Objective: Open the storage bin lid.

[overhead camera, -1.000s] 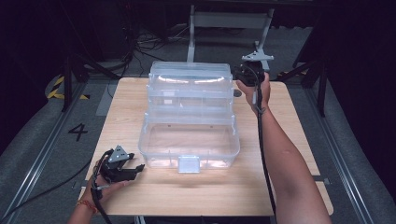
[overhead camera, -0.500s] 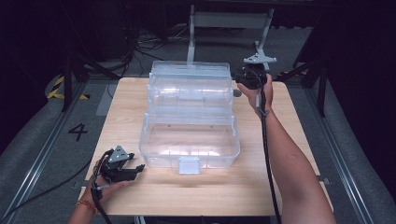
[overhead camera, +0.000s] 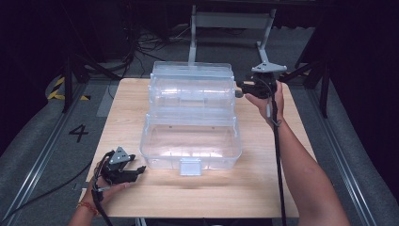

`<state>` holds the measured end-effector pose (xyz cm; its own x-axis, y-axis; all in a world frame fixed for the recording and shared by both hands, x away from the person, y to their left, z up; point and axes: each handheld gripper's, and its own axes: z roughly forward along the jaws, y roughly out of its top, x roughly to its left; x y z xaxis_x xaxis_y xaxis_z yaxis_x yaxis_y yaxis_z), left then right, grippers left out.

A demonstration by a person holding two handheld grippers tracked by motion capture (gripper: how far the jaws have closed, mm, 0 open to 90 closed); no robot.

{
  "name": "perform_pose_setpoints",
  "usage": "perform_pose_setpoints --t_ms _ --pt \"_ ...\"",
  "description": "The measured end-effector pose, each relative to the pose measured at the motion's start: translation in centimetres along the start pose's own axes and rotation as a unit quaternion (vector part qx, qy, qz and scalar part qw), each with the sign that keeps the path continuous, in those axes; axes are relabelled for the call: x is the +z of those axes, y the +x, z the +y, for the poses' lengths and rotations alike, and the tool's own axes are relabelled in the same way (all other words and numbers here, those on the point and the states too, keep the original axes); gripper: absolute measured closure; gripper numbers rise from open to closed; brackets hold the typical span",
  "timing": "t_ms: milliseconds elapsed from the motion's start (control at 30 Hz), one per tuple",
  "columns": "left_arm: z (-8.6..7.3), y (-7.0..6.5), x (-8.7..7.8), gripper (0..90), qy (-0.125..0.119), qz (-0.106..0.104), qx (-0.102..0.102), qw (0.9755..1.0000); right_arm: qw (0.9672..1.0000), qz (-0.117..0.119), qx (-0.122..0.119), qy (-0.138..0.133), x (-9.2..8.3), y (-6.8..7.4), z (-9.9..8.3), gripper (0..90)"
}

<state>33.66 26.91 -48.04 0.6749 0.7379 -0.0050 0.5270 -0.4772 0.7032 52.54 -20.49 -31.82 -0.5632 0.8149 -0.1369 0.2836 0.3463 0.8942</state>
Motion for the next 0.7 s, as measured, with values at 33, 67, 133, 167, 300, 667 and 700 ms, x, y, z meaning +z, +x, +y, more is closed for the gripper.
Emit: perform_pose_setpoints --t_ms 33,67,133,167,300,667,700 --pt "0.0 0.0 0.0 35.6 0.0 0.001 0.0 1.0 1.0 0.002 0.0 0.0 -0.3 0.0 -0.2 50.4" --pt "0.0 0.0 0.0 35.6 -0.003 0.003 -0.001 1.0 1.0 0.003 -0.001 0.0 -0.6 -0.1 -0.4 49.8" --pt "0.0 0.0 0.0 35.6 -0.001 0.002 -0.001 1.0 1.0 0.004 -0.007 0.002 -1.2 -0.1 -0.7 48.1" --pt "0.0 0.0 0.0 35.6 0.0 0.0 -0.001 1.0 0.9999 0.004 -0.011 0.002 -1.5 -0.1 -1.0 47.8" --pt "0.0 0.0 0.0 35.6 -0.001 0.002 0.0 1.0 0.9996 0.005 -0.028 0.01 -2.4 0.0 -1.8 46.0" --pt "0.0 -0.1 0.1 35.3 -0.004 0.003 -0.006 1.0 0.9966 0.009 -0.071 0.042 -5.2 0.7 -4.7 42.7" --pt "0.0 -0.1 0.1 35.2 -0.004 0.003 -0.006 1.0 0.9964 0.013 -0.069 0.047 -5.5 0.7 -5.1 42.7"
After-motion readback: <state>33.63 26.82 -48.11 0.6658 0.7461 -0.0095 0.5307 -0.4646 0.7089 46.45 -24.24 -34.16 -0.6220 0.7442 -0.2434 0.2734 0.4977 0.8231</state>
